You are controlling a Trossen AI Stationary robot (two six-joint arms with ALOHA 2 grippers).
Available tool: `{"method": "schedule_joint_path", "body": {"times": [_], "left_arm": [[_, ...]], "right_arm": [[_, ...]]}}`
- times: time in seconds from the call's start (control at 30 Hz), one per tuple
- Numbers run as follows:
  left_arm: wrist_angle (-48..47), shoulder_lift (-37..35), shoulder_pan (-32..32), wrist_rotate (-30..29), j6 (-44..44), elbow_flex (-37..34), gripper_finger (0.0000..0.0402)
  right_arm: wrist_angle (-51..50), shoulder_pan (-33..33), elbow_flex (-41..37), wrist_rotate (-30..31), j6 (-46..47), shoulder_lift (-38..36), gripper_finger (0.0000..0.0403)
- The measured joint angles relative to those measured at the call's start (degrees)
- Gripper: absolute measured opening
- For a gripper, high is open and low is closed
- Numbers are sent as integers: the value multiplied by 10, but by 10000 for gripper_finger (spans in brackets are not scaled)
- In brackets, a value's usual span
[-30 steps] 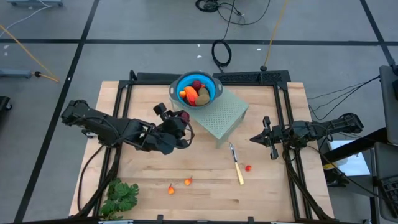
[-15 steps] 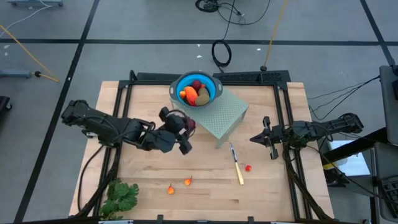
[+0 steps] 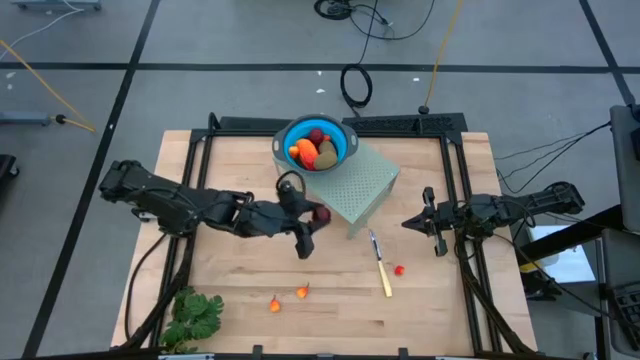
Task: Pick & Place Fruit
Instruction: Put the pomegranate into the blue strainer bowl on the shelf
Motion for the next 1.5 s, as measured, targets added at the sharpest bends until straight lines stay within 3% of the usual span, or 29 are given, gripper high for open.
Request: {"method": "schedule_joint_path", "body": {"times": [0.4,0.6,1.23,1.5], "left_arm": [[396,0,39,198,17,-149,186],[533,0,52,254,17,-192,186],[733,0,77,469,17,-202,186],[742,0,77,479,17,-202,186]], "right_arm": [[0,0,0,0,1,0,0],[0,0,0,0,0,0,0],[0,0,0,0,-1,0,0],[0,0,0,1,-1,0,0]]}}
